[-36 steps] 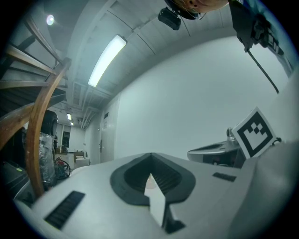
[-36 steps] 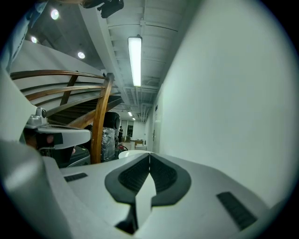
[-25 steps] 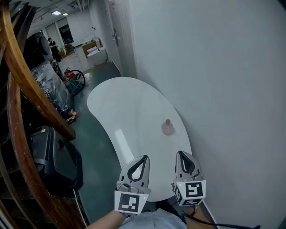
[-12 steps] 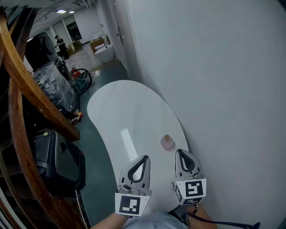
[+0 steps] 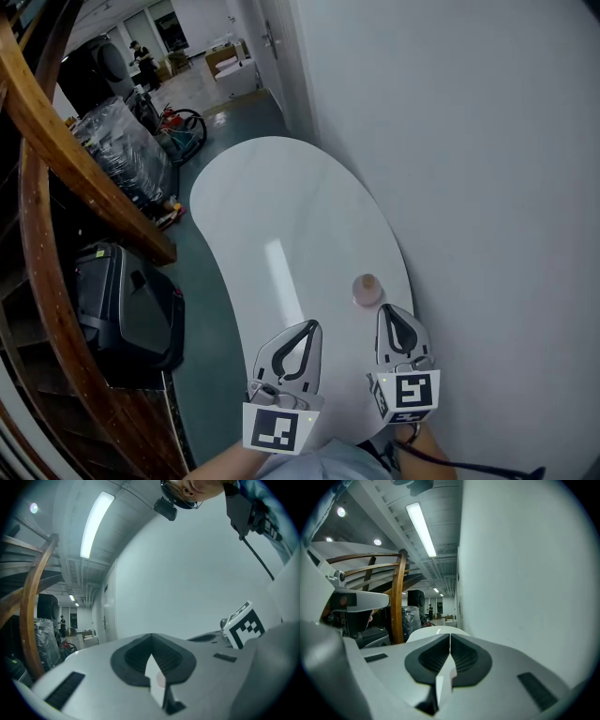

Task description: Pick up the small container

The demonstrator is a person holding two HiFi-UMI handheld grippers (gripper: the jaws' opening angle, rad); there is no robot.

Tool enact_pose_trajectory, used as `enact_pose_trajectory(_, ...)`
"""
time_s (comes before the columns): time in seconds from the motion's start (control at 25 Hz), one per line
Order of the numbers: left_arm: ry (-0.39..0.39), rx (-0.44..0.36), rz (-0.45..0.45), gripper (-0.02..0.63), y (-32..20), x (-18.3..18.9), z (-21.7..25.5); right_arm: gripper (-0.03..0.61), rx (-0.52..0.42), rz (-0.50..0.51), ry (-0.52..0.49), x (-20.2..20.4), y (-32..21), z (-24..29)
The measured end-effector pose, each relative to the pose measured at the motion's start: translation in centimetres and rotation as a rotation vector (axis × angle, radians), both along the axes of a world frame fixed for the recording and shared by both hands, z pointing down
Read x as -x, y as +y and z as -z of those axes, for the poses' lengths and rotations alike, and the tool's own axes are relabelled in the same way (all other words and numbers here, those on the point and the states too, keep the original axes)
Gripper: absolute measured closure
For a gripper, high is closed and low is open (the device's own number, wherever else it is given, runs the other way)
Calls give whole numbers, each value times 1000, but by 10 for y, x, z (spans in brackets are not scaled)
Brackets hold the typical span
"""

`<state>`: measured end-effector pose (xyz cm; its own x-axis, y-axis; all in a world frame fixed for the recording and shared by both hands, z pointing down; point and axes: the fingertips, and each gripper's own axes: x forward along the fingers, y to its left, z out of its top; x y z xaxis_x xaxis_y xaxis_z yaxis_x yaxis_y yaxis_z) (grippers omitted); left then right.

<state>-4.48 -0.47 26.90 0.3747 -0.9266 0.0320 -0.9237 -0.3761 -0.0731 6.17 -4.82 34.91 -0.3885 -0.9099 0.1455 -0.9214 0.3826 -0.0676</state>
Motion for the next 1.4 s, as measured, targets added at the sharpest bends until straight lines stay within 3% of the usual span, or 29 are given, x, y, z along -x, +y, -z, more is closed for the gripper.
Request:
enact_pose_trajectory(0.8,-12,167,-9,614,-35,15,-53,574,119,-40,37,7,-32,-56)
enact_pose_trajectory(0.84,-13,175,-11,614,-38,16,-56,540,123,-40,36,8,-34,-57)
enact_pose_trajectory(0.88,-13,184,-11,614,-41,17,-59,431,127,-39,37,8,-37,-59)
enact_pose_trajectory(0.92,-12,193,-10,614,-43,18,-62,389,131,-40,38,9,-40,-61)
enact_pose_trajectory(1.4,-4,302,-12,613,-47,21,-97,371,190,-55,73,8,-51,-89)
